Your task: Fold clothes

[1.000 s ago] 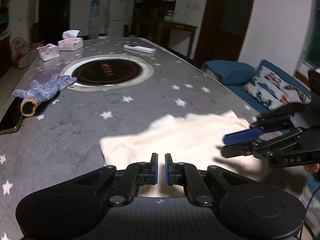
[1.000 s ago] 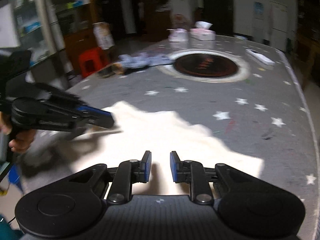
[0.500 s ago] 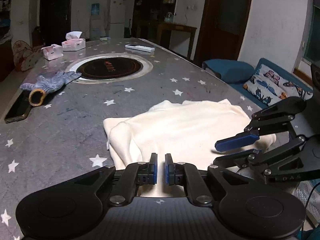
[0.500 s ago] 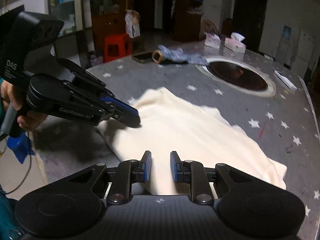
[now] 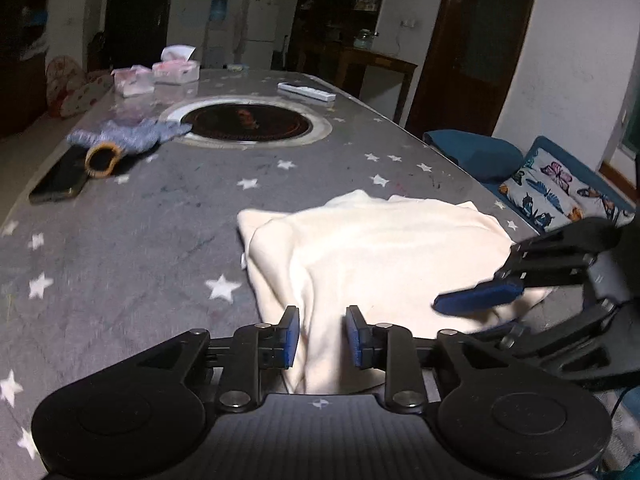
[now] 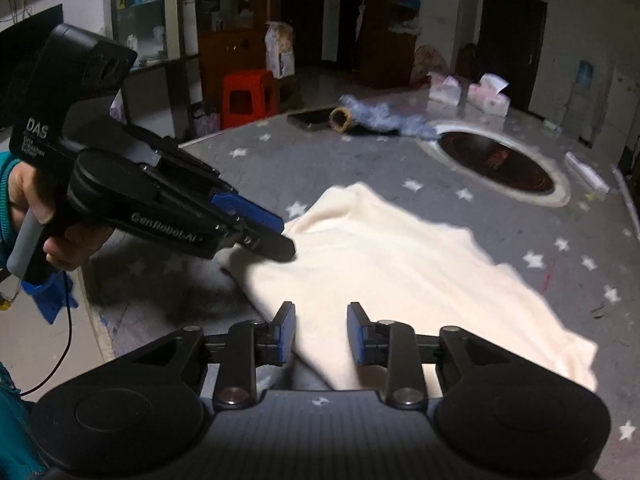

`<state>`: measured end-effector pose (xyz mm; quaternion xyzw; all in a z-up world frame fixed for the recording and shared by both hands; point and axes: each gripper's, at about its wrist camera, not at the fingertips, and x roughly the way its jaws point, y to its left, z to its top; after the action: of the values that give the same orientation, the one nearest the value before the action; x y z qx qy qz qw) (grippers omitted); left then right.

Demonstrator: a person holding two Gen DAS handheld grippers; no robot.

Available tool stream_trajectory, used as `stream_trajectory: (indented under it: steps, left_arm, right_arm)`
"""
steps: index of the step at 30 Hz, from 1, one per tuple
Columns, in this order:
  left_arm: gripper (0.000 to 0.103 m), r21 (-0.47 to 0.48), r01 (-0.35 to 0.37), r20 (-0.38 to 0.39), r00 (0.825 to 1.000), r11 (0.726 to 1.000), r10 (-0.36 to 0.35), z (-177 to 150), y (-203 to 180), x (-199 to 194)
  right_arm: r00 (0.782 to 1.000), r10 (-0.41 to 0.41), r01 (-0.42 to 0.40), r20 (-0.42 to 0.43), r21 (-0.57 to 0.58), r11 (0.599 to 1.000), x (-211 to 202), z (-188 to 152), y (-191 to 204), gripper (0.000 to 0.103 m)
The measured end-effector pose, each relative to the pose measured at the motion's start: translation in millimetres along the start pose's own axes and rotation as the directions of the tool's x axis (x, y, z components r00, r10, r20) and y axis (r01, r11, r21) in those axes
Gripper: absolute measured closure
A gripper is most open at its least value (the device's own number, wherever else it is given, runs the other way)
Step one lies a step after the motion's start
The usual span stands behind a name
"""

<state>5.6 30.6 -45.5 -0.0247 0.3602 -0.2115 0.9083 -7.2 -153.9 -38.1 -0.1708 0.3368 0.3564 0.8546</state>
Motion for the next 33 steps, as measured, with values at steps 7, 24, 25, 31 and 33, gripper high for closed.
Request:
stream_trajectory:
  steps: [7,24,25,31,33]
  left_arm:
    - [0.07,-0.051,-0.008,0.039,0.999,0.999,0.01,0.7,14.6,-15.0]
    - [0.032,-0.295,-0.016,-0.004,1.0,0.955,0.015,10.7,45.7,-12.5]
    - [0.031,-0.307,-0.016,-0.012,1.0,0.952,0.013,11.7,45.2,-10.1]
    - [0.025,-0.405,0.018,-0.038,0.999,0.914,-0.036,17.5,44.9,1.8]
    - [0.023,-0.435,0.027,-0.042,0.998,0.9,-0.05,19.0,44.4,4.6]
  right_arm:
    - [1.0,0.005,-0.005,0.009,-0.054,0.999,1.4,8.9,13.3,0.074]
    - [1.0,-0.012,0.012,0.002,-0.256,0.967,43.2,24.8,63.0,0.064]
    - [1.0,-0.019,0.019,0.001,-0.254,0.967,44.7,24.6,63.3,0.071]
    - [1.0,0.002,0.002,0.029,-0.12,0.993,35.3,27.6,44.4,0.087]
    - [0.999,0.011,-0.007,0.044,-0.089,0.996,29.8,28.1,39.1,0.088]
